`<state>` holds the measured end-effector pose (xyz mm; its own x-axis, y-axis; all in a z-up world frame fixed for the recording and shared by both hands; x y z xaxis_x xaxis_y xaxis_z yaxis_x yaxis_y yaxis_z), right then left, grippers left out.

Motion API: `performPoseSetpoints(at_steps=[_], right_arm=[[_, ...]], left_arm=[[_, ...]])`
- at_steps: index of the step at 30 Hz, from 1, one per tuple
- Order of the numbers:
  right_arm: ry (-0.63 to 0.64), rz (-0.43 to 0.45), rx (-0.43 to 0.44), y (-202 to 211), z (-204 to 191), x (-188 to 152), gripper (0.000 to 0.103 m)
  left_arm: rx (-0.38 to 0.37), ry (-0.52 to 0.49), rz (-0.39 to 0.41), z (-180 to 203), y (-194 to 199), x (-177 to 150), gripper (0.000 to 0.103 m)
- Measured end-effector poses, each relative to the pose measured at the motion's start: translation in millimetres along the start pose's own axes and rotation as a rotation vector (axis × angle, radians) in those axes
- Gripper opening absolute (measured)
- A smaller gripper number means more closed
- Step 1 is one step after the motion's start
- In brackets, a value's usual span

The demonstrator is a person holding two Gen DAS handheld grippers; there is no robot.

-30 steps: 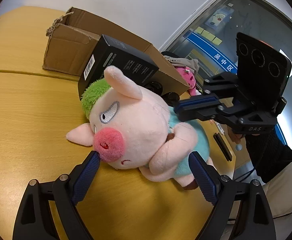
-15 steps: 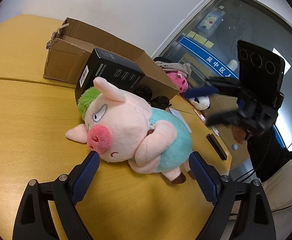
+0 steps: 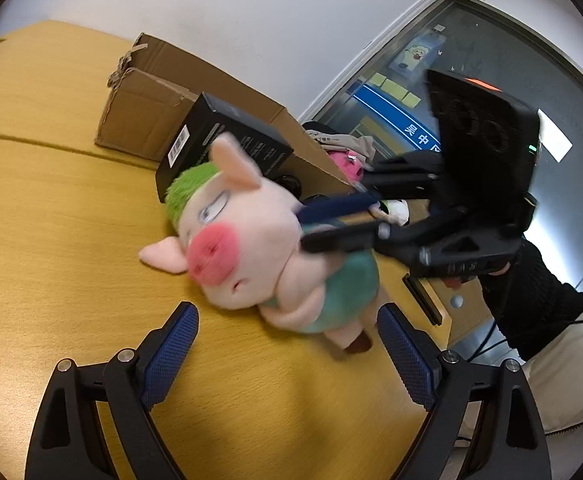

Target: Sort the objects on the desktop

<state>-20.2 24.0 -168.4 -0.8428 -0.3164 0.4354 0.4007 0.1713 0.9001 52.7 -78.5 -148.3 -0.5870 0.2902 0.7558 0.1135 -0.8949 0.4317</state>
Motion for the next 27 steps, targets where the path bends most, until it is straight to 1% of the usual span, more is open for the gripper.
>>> performPoseSetpoints(at_steps=[3, 5, 8, 12, 16, 18, 21, 22, 24, 26, 27], right_arm=[[0.05, -0.028, -0.025, -2, -11, -6, 0.006], [0.048, -0.027, -0.021, -2, -15, -8, 0.006], [0.018, 0.0, -0.017, 6, -12, -4, 0.003], [-0.044, 0.047, 0.015, 33, -2, -6, 0.003], [-0.113, 0.117, 0.0, 72, 13, -15, 0.003], [-0.174, 0.17, -0.005, 97, 21, -26, 0.003], [-0.268, 0.252, -0.042, 138, 32, -55, 0.003], [-0.31, 0.279, -0.067, 155, 36, -71, 0.003], [-0.4, 0.303, -0.13, 182, 47, -107, 0.003], [-0.519, 0.311, -0.219, 208, 59, -153, 0.004], [-0.606, 0.32, -0.273, 228, 62, -187, 0.003]], left_arm=[[-0.006, 0.002, 0.0, -1, -1, -1, 0.093], [-0.008, -0.003, 0.0, 0, -1, -2, 0.093], [-0.007, -0.005, 0.002, 0, -1, -3, 0.093], [-0.008, -0.005, 0.0, 1, -1, -6, 0.093], [-0.006, -0.004, -0.008, 0, -3, -5, 0.093], [-0.011, 0.0, -0.011, 0, -3, -4, 0.093], [-0.017, -0.001, -0.018, 3, -4, -2, 0.093], [-0.019, -0.001, -0.019, 3, -5, 0, 0.093], [-0.022, 0.0, -0.018, 4, -7, 3, 0.093], [-0.04, 0.002, -0.009, 4, -9, 8, 0.093], [-0.049, 0.007, -0.008, 4, -11, 10, 0.093]])
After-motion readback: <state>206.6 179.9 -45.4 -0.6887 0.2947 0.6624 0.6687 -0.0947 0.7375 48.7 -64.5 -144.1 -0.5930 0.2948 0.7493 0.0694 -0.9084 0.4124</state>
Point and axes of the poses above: each gripper's, at about its wrist camera, not at the fingertips, and y roughly against the way its jaws point, z to its right, x to its top, the point moved 8 cm from there along -y, roughly the way its jaws point, and after that the axes turned 13 degrees about -y, right-handed, at the moved point
